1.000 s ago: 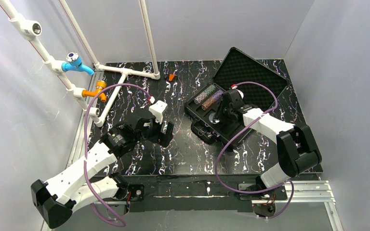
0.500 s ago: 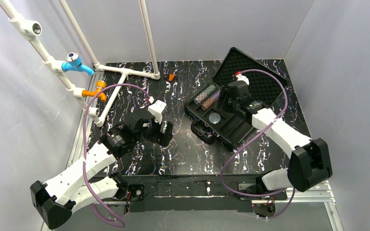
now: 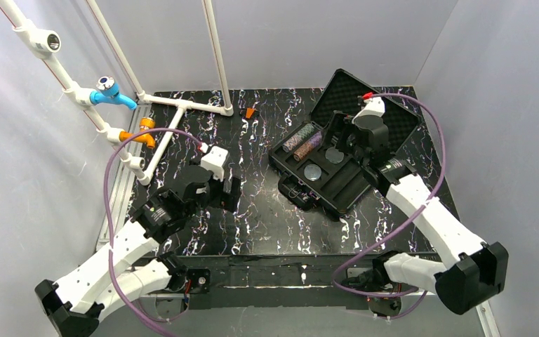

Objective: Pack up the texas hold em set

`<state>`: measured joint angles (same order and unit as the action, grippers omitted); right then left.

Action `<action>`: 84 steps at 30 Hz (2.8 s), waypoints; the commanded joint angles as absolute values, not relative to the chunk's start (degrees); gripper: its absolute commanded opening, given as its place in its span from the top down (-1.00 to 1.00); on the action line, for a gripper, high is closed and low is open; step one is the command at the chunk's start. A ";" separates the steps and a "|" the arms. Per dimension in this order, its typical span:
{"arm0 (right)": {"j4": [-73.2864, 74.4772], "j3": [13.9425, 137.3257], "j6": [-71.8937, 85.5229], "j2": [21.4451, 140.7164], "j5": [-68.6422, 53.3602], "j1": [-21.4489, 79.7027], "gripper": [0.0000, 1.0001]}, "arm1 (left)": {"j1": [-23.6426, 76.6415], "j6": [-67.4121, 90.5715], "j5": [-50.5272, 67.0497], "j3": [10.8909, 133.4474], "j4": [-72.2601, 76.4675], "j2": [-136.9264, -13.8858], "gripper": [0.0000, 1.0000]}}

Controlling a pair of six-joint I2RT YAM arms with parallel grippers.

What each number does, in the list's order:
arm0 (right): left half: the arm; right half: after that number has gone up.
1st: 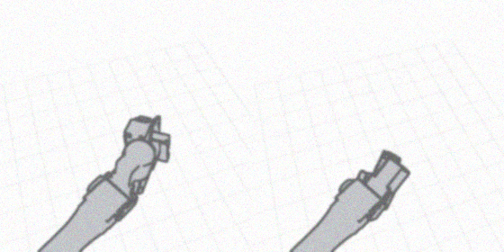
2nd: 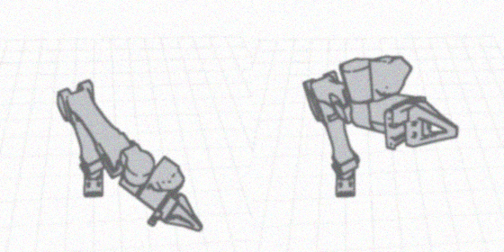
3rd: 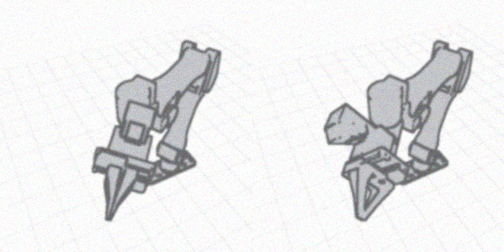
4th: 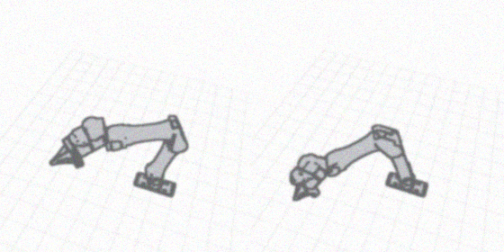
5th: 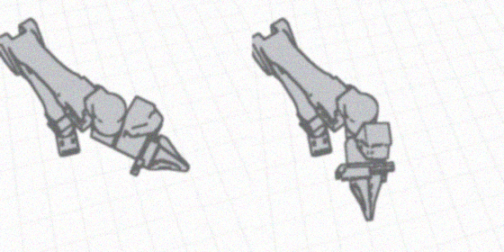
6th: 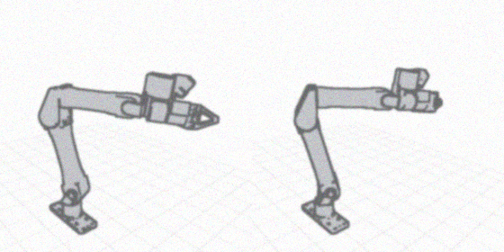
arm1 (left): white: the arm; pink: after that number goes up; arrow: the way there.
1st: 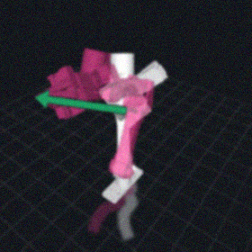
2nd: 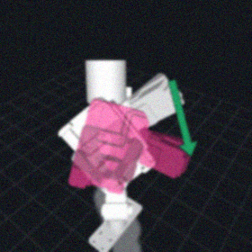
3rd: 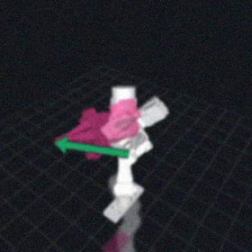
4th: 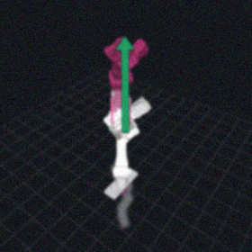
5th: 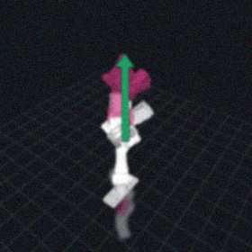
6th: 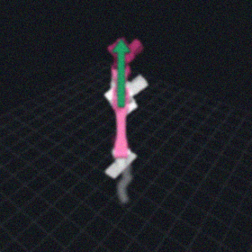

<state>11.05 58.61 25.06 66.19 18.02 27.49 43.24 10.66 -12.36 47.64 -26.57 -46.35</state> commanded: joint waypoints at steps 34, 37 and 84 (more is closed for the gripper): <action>1.66 42.28 17.36 47.87 35.64 27.42 -0.96 | 43.43 7.53 -39.72 37.35 -22.37 -29.47 -0.97; 2.17 42.55 18.50 47.85 36.94 27.42 -0.96 | 43.45 7.23 -39.43 37.44 -22.39 -30.59 -0.97; 14.68 85.22 -2.36 96.69 35.38 1.65 -0.96 | 43.49 6.69 -25.62 39.11 -25.49 -31.93 -0.97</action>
<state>18.87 85.41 -0.78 95.50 36.84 2.66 43.27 6.42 -25.82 37.54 -24.53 -31.53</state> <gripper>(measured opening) 0.981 0.982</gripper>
